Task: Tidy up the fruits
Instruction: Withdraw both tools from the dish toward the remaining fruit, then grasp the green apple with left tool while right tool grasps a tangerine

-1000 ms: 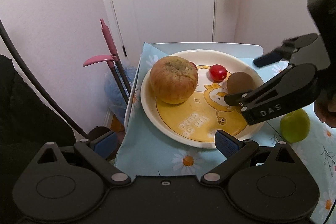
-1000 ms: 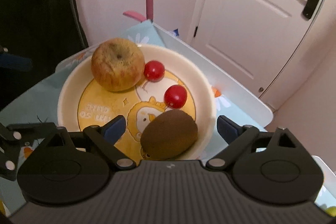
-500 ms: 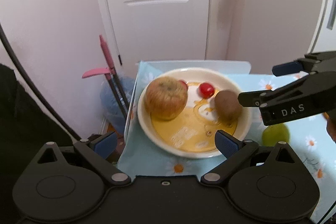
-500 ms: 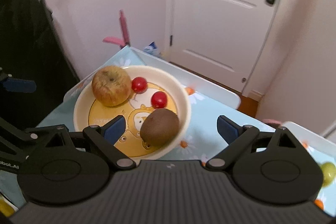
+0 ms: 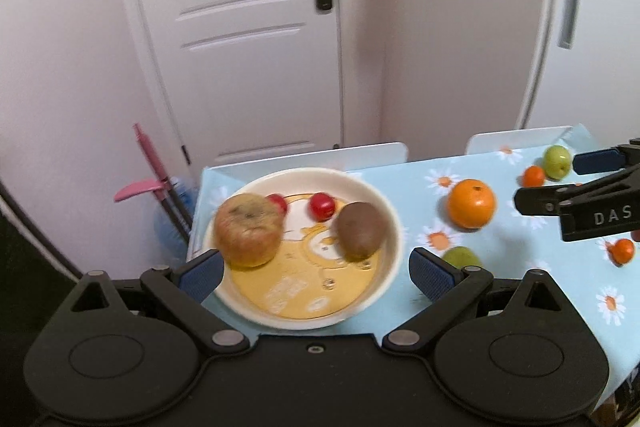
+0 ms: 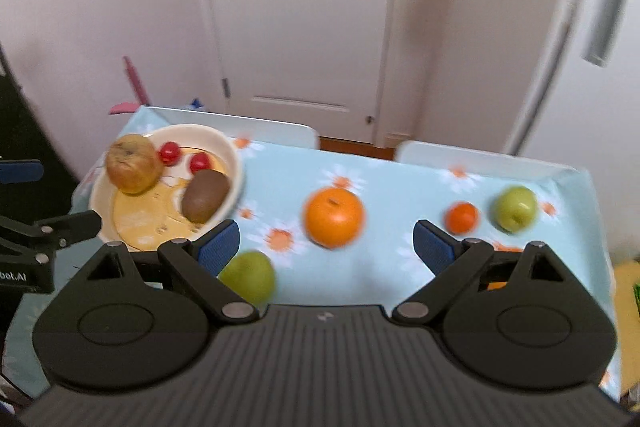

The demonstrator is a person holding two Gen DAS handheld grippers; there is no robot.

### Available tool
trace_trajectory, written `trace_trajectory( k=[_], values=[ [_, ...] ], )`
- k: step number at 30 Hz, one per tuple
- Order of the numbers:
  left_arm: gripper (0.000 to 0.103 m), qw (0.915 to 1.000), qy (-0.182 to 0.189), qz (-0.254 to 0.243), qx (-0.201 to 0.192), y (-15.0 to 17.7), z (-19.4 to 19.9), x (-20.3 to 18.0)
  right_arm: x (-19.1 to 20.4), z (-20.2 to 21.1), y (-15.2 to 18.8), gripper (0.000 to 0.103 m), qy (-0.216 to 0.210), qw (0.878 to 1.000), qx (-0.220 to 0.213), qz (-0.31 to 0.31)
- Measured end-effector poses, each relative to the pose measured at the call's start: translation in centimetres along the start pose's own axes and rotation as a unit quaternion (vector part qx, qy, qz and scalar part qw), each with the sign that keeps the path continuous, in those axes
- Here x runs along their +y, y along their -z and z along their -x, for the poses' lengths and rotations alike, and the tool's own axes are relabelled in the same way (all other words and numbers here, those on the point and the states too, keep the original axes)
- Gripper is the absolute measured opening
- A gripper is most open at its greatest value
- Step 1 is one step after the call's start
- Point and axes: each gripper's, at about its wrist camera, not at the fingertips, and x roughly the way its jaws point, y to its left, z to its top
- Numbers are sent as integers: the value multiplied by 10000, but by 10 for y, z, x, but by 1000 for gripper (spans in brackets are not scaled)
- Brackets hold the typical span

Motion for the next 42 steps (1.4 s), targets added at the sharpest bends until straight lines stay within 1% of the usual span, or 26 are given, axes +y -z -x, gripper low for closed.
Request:
trace_trajectory(
  k=[3, 6, 14, 21, 26, 28, 32, 36, 40, 42],
  values=[
    [101, 9999, 72, -100, -73, -1, 4, -16, -23, 15, 12, 103, 164, 9997, -31, -151],
    [101, 9998, 70, -139, -115, 0, 7, -35, -47, 26, 24, 103, 231, 9992, -36, -319],
    [101, 9998, -136, 106, -61, 4, 5, -82, -107, 41, 58, 103, 321, 9988, 80, -374],
    [99, 9986, -442, 300, -7, 14, -10, -120, -145, 31, 82, 103, 283, 9989, 235, -306],
    [98, 9969, -663, 425, 35, 20, -30, -136, -161, 18, 103, 103, 305, 9990, 230, -230],
    [93, 9956, -783, 505, 72, 23, -41, -138, -165, 11, 112, 103, 332, 9989, 221, -227],
    [92, 9930, -921, 729, 127, 28, -62, -141, -172, 1, 126, 103, 350, 9986, 247, -301],
    [86, 9922, -1014, 711, 136, 31, -80, -145, -178, -7, 133, 103, 295, 9984, 259, -410],
    [76, 9913, -1081, 725, 201, 33, -94, -148, -181, -12, 136, 103, 286, 9983, 238, -457],
    [72, 9907, -1099, 760, 234, 33, -99, -148, -182, -13, 137, 99, 274, 9982, 242, -478]
  ],
)
